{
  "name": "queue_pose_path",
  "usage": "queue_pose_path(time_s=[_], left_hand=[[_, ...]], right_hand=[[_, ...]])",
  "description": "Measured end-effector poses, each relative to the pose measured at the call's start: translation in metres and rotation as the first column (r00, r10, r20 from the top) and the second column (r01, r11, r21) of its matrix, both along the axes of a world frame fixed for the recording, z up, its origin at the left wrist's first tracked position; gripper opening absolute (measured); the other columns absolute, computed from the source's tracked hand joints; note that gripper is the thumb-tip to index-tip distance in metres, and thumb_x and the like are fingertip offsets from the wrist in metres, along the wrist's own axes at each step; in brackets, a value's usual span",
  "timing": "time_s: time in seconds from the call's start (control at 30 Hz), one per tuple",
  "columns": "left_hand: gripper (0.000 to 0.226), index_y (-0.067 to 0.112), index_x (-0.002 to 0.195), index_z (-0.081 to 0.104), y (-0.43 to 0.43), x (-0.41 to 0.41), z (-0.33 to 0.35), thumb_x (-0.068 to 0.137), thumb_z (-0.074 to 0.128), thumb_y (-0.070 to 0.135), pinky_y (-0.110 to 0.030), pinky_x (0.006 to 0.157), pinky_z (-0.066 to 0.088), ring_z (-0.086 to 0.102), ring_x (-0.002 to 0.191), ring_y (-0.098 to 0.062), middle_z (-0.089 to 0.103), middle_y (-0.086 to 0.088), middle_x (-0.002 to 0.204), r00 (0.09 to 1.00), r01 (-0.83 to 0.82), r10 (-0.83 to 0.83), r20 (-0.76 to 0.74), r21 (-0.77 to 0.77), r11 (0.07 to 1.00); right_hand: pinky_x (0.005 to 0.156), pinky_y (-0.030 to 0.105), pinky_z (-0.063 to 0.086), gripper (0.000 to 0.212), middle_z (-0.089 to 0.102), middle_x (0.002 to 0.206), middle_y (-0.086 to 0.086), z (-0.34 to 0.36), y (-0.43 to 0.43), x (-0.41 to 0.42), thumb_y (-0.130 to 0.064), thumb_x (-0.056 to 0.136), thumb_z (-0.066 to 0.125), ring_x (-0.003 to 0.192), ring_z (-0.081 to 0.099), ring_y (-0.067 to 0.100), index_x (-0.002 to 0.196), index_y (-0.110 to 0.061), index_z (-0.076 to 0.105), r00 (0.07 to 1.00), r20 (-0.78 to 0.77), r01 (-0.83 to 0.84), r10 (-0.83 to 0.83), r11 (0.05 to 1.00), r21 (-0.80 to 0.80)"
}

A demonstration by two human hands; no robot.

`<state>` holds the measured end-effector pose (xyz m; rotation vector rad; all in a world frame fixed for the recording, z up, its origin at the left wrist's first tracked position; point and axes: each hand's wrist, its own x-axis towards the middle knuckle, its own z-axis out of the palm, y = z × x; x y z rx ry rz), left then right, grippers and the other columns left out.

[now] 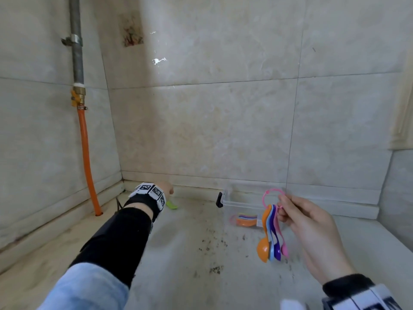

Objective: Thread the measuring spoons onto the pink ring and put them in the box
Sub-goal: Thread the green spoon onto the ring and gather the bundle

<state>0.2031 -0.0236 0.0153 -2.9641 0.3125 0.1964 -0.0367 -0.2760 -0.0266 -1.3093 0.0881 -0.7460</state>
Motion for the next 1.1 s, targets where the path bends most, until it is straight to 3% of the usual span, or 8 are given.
queue_pose_path(time_s=[0.13, 0.43, 0.53, 0.63, 0.7, 0.83, 0.9, 1.1], left_hand=[[0.045, 0.025, 0.135, 0.05, 0.017, 0.022, -0.027, 0.091, 0.045, 0.013, -0.039, 0.103, 0.042, 0.053, 0.121, -0.027, 0.052, -0.005, 0.138, 0.999, 0.035, -0.037, 0.034, 0.069, 0.997], [0.029, 0.007, 0.112, 0.065, 0.002, 0.027, -0.038, 0.086, 0.063, 0.019, -0.045, 0.096, 0.049, 0.062, 0.106, -0.035, 0.065, -0.012, 0.118, 1.0, 0.016, -0.016, -0.001, 0.152, 0.988], [0.018, 0.005, 0.1, 0.063, -0.006, 0.027, -0.037, 0.087, 0.06, 0.016, -0.045, 0.097, 0.049, 0.062, 0.107, -0.037, 0.065, -0.017, 0.118, 1.0, -0.008, 0.013, -0.023, 0.193, 0.981], [0.027, 0.003, 0.112, 0.062, -0.006, 0.028, -0.036, 0.088, 0.057, 0.013, -0.044, 0.1, 0.046, 0.059, 0.113, -0.036, 0.062, -0.018, 0.123, 0.998, -0.016, 0.028, -0.052, 0.213, 0.977], [0.017, 0.006, 0.1, 0.062, -0.001, 0.028, -0.038, 0.087, 0.055, 0.014, -0.044, 0.098, 0.048, 0.062, 0.109, -0.035, 0.064, -0.017, 0.119, 0.999, -0.004, 0.014, -0.047, 0.21, 0.978], [0.026, 0.013, 0.087, 0.056, 0.01, 0.017, -0.045, 0.09, 0.051, 0.038, -0.042, 0.084, 0.054, 0.067, 0.087, -0.031, 0.069, -0.009, 0.094, 0.996, 0.041, -0.054, 0.076, 0.166, 0.985], [0.028, 0.013, 0.091, 0.055, 0.008, 0.012, -0.044, 0.091, 0.051, 0.041, -0.038, 0.083, 0.053, 0.065, 0.088, -0.029, 0.066, -0.008, 0.094, 0.995, 0.047, -0.058, 0.087, 0.124, 0.991], [0.026, -0.002, 0.115, 0.058, -0.025, -0.014, -0.013, 0.095, 0.043, 0.006, -0.032, 0.082, 0.047, 0.061, 0.105, -0.031, 0.064, -0.015, 0.112, 0.99, 0.04, -0.025, 0.14, -0.101, 0.994]], right_hand=[[0.08, 0.036, 0.053, 0.009, 0.066, 0.07, 0.003, 0.001, 0.002, 0.001, -0.022, 0.087, 0.068, 0.066, 0.061, 0.011, 0.084, -0.02, 0.077, 1.0, 0.003, -0.019, 0.019, 1.0, -0.008], [0.077, 0.035, 0.053, 0.009, 0.068, 0.07, 0.002, 0.001, 0.004, 0.001, -0.021, 0.087, 0.068, 0.066, 0.063, 0.01, 0.085, -0.022, 0.077, 0.999, -0.023, -0.041, 0.041, 0.999, -0.004], [0.076, 0.034, 0.054, 0.012, 0.067, 0.068, 0.001, 0.0, 0.004, 0.0, -0.02, 0.089, 0.067, 0.065, 0.062, 0.009, 0.084, -0.024, 0.077, 0.999, -0.034, -0.04, 0.039, 0.999, -0.017], [0.075, 0.032, 0.053, 0.012, 0.067, 0.067, 0.001, 0.0, 0.004, 0.0, -0.019, 0.089, 0.067, 0.064, 0.062, 0.009, 0.083, -0.022, 0.077, 0.998, -0.039, -0.05, 0.049, 0.999, -0.012], [0.073, 0.031, 0.052, 0.012, 0.067, 0.066, 0.0, 0.0, 0.003, 0.001, -0.019, 0.089, 0.067, 0.063, 0.062, 0.008, 0.083, -0.02, 0.077, 0.998, -0.043, -0.053, 0.053, 0.999, 0.0], [0.072, 0.03, 0.052, 0.011, 0.067, 0.067, -0.001, 0.0, 0.002, 0.0, -0.02, 0.089, 0.067, 0.064, 0.062, 0.008, 0.084, -0.022, 0.077, 0.997, -0.051, -0.054, 0.053, 0.998, -0.013], [0.07, 0.026, 0.052, 0.013, 0.068, 0.068, -0.001, -0.001, 0.003, 0.0, -0.02, 0.089, 0.067, 0.064, 0.063, 0.007, 0.084, -0.026, 0.077, 0.997, -0.055, -0.047, 0.046, 0.999, -0.018], [0.064, 0.018, 0.053, 0.012, 0.068, 0.065, -0.003, 0.0, 0.002, 0.001, -0.017, 0.09, 0.066, 0.064, 0.064, 0.009, 0.083, -0.018, 0.076, 0.996, -0.061, -0.067, 0.067, 0.998, 0.005]])
